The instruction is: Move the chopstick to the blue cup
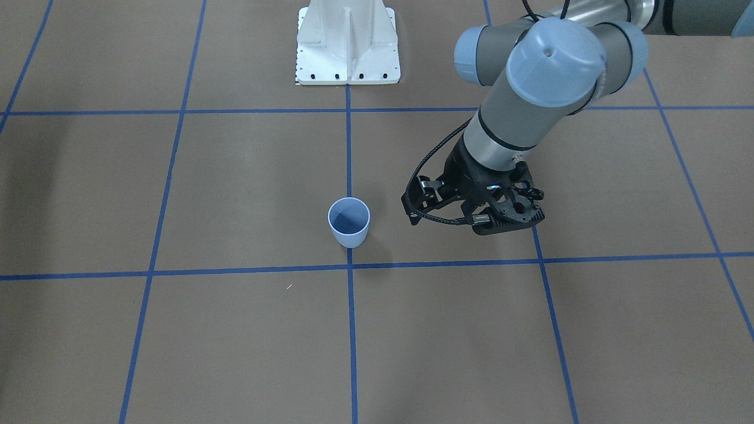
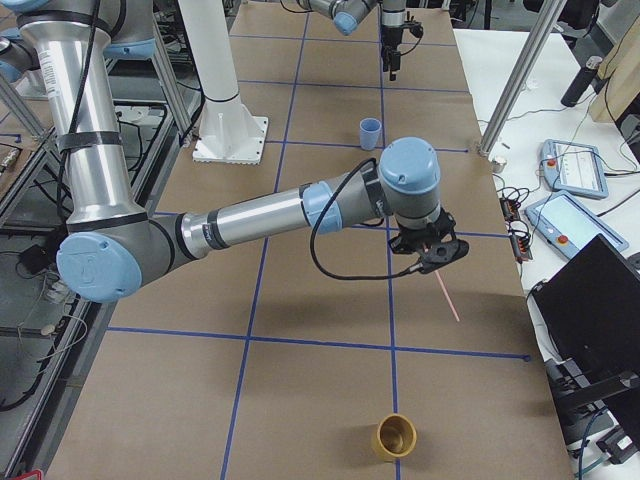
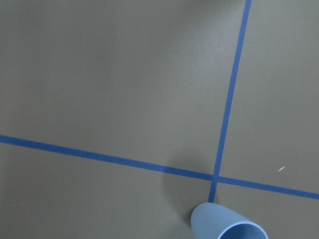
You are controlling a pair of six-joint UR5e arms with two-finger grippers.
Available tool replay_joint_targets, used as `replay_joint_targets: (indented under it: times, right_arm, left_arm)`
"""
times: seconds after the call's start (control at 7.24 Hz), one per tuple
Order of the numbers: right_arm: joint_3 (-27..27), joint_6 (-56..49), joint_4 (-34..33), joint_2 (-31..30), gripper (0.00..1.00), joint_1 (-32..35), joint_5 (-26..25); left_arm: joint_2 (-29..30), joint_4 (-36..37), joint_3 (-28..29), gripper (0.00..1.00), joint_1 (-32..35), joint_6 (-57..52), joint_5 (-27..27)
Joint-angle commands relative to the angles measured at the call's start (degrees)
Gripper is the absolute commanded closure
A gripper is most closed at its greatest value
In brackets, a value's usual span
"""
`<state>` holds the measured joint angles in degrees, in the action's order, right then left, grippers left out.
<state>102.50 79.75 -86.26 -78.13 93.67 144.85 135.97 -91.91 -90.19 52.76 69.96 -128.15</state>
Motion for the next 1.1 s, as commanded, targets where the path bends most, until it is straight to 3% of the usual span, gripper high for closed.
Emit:
replay_joint_targets:
  times: [0.0, 0.28, 0.41, 0.83, 0.97]
  right_arm:
    - [3.40, 1.01, -2.31, 5.76, 1.00, -6.10, 0.70]
    - [3.40, 1.55, -16.59, 19.43, 1.00, -12.53, 0.17]
    - [3.23, 2.16, -19.71, 24.73, 1.00, -15.42, 0.52]
    - [3.41, 13.12, -19.83, 33.98, 1.00, -25.35, -1.14]
    - [4.36, 17.76, -19.83, 35.83, 1.00, -30.00, -4.54]
  left_arm:
    - [-1.23, 0.15, -0.17, 0.02, 4.35, -1.22, -3.07]
    - [-3.50, 0.68, -0.60, 0.02, 8.56, -7.52, -6.39]
    - [-5.70, 0.68, -0.78, 0.02, 11.20, -11.64, -8.15]
    - [-10.54, 0.77, -0.78, 0.02, 15.96, -20.98, -10.01]
    - [-11.16, 0.68, -0.78, 0.02, 16.49, -22.48, -10.10]
